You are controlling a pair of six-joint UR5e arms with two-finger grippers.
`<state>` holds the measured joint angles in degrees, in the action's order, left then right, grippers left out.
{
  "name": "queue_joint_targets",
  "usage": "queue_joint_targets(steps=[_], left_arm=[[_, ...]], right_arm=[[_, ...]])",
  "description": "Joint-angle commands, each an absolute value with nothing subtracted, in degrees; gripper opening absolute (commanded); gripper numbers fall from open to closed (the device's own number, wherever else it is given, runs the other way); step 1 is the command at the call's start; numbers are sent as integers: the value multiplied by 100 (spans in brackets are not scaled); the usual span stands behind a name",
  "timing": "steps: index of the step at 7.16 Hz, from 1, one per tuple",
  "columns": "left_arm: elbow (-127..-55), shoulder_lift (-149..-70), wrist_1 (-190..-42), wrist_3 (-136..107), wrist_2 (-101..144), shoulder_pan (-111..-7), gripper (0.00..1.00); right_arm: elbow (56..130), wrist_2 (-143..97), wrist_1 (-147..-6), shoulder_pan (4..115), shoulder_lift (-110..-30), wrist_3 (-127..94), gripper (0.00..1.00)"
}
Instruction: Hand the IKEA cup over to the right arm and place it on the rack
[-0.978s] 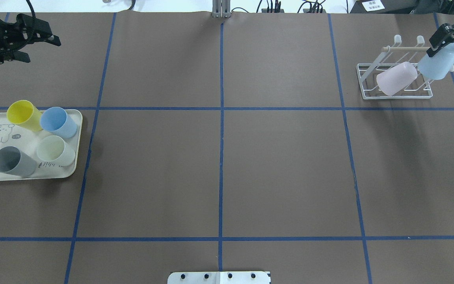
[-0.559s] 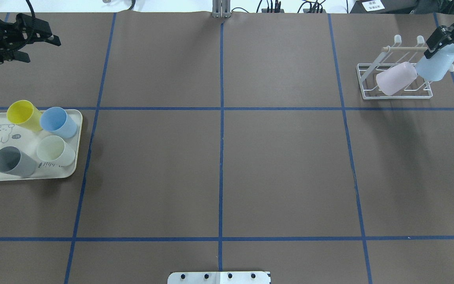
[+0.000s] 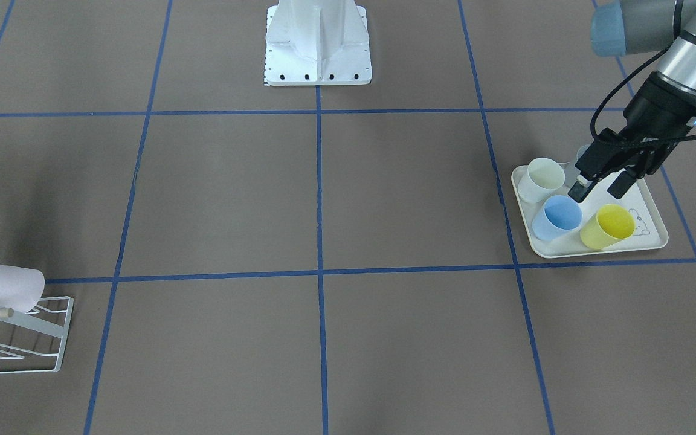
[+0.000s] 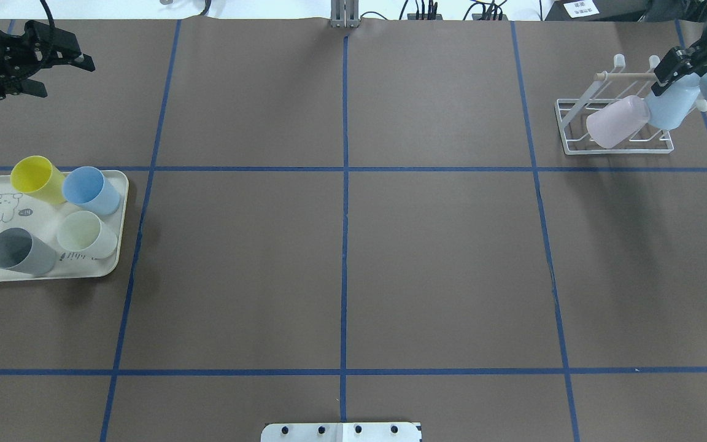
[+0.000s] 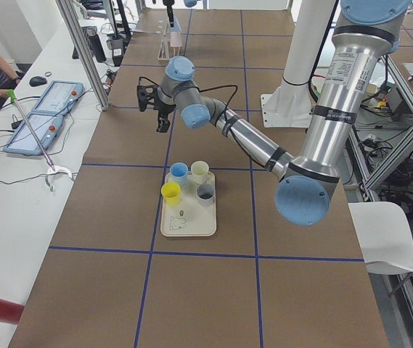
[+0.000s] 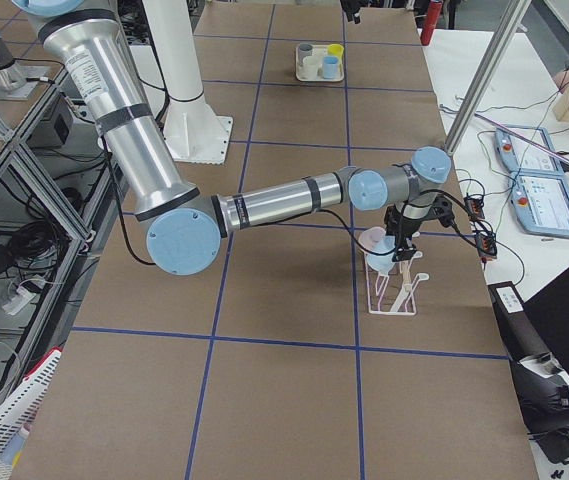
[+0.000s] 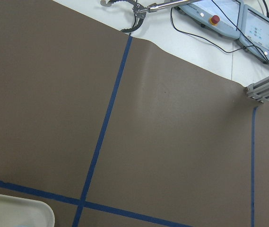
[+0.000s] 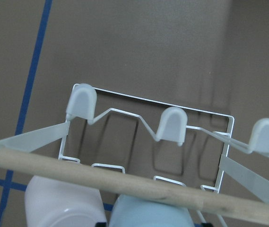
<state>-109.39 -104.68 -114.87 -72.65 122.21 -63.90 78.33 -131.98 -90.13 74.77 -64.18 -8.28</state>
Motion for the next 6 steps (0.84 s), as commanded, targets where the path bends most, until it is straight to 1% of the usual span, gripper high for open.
queue_joint_targets(steps=[1,2,6], left_arm=[[-10942,-10468,-11487,-7269,12226,-6390,100],[-10942,-10468,-11487,-7269,12217,-6390,100],[-10951,-10450,-11479,-7208,12226,-6416,100]], right_arm=[[7796,-13201,-8965,7375,-6363,-1001,91],[7796,-13210,-8965,7374,-6328,-1037,99],[7822,-13254,-8982,7383,-6179,-1063,99]])
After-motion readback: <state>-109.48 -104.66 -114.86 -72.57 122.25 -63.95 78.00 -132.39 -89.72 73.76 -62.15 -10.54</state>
